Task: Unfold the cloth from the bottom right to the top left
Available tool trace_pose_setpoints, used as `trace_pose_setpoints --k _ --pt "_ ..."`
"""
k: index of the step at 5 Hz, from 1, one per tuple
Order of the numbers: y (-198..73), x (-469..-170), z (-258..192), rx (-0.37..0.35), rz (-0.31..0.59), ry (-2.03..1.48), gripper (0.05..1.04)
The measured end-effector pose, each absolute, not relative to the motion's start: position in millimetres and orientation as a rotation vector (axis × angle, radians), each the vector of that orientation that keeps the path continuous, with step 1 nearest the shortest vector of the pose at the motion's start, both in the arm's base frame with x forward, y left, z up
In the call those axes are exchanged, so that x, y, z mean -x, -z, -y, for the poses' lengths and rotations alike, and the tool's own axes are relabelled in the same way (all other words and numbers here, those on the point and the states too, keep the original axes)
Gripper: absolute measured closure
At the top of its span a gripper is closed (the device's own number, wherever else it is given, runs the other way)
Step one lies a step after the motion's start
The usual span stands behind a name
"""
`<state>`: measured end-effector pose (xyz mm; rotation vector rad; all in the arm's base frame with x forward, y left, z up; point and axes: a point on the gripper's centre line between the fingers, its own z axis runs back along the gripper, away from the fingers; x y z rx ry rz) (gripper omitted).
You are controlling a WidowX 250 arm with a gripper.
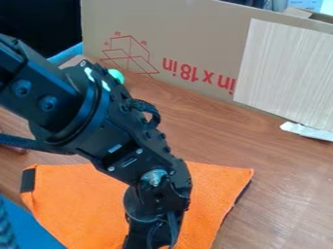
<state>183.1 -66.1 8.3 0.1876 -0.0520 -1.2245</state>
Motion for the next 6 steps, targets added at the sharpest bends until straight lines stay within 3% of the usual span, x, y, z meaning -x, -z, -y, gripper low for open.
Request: trace_pose_setpoints --k 1,2,3,4,6 --pt "-8.6 -183.8 66.8 -0.187 0.056 1.229 0.943" --pt "-8.1 -183.9 67.4 -0.184 0.063 1.232 1.029" --pt "-7.0 -181.3 67.5 -0.169 0.055 1.239 1.007" --pt "-6.7 -181.4 65.6 -0.159 0.051 1.243 0.871" --pt "-5.4 -181.6 64.5 -0.166 0.045 1.243 0.296"
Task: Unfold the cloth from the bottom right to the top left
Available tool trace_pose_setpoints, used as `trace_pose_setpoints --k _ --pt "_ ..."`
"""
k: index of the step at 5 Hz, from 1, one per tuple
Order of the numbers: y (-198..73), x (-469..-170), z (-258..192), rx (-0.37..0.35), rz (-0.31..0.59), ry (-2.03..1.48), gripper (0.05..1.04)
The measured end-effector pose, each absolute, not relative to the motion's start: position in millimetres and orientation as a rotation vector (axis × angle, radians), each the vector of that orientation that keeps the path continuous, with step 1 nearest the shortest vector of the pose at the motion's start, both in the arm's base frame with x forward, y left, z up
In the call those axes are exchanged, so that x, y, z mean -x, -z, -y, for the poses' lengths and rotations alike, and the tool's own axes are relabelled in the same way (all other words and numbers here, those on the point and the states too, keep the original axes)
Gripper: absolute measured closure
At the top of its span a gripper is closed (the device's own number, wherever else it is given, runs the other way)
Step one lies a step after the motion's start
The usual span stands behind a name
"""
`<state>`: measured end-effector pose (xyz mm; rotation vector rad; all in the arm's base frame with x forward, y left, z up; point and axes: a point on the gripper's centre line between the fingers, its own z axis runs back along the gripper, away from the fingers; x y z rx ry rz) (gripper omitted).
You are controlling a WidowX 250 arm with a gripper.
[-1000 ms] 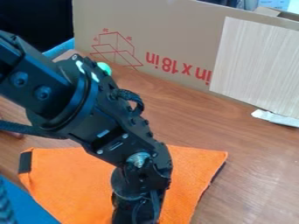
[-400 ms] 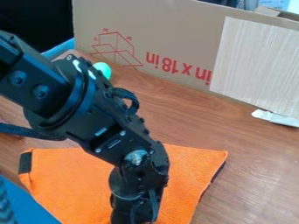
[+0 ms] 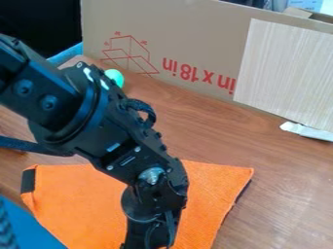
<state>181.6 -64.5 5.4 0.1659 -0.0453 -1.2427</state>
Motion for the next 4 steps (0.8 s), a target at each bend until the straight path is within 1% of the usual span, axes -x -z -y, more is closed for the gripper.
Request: trace_pose_setpoints --k 1,2,3,4 --pt "-3.5 -181.6 64.3 -0.166 0.041 1.239 0.123" --pt "-1.5 -180.2 63.0 -0.169 0.036 1.229 0.398" --pt "-1.0 -179.0 62.8 -0.165 0.033 1.227 0.707" --pt "-0.9 -178.4 63.0 -0.161 0.029 1.243 0.952"
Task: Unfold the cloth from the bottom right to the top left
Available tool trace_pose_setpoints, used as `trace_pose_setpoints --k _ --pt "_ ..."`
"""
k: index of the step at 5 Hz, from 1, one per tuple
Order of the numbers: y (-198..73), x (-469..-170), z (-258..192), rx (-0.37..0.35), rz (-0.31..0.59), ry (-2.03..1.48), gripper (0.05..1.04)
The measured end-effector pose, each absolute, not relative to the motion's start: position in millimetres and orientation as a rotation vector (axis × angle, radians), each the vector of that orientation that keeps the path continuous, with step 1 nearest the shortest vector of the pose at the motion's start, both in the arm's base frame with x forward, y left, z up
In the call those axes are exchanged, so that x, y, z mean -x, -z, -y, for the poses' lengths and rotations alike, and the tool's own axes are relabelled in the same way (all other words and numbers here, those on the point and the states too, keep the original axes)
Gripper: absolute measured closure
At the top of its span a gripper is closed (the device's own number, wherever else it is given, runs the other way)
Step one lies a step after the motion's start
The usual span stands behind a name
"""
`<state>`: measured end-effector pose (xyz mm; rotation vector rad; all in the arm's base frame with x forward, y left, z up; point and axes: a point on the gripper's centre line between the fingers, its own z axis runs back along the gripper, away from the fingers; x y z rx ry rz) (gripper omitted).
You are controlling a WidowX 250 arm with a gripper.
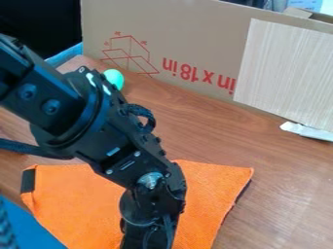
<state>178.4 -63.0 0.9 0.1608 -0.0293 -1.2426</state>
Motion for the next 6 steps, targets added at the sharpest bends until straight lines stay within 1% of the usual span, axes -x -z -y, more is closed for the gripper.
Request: trace_pose_setpoints --k 1,2,3,4,6 --pt "-2.1 -178.7 61.3 -0.153 0.030 1.231 1.025" --pt "-15.4 -186.8 58.8 -0.116 0.048 1.198 1.034" --pt "-28.4 -202.5 50.7 -0.085 0.056 1.138 1.034" --pt "-44.2 -224.7 37.6 -0.066 0.089 1.065 1.034" --pt "-53.9 -259.9 -8.3 -0.009 0.077 0.909 1.034"
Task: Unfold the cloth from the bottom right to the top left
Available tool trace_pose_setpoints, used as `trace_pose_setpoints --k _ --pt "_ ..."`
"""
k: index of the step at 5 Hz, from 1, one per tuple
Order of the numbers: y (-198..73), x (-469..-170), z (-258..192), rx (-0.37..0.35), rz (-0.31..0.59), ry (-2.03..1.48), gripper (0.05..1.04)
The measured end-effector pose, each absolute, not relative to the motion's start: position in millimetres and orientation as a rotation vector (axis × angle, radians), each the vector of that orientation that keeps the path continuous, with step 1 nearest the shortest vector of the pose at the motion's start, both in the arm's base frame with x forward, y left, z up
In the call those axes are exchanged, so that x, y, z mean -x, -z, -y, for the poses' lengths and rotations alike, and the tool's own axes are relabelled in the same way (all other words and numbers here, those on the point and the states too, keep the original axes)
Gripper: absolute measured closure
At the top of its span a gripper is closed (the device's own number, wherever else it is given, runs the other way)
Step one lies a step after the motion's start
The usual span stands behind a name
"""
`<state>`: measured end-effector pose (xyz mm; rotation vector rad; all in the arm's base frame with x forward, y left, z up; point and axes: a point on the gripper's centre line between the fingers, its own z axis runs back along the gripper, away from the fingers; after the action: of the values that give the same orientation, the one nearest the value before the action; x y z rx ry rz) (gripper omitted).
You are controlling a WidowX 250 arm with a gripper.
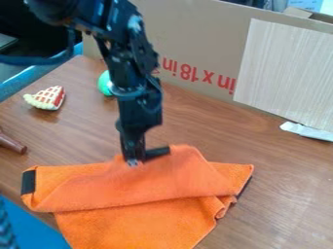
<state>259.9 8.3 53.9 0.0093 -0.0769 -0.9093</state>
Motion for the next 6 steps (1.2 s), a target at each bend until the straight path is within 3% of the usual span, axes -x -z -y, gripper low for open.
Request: trace_pose_setpoints --k 3,6 --pt "-65.1 -301.3 -53.4 0.019 0.060 0.850 1.034" --pt "-70.7 -343.8 -73.2 -0.018 -0.098 0.927 1.034"
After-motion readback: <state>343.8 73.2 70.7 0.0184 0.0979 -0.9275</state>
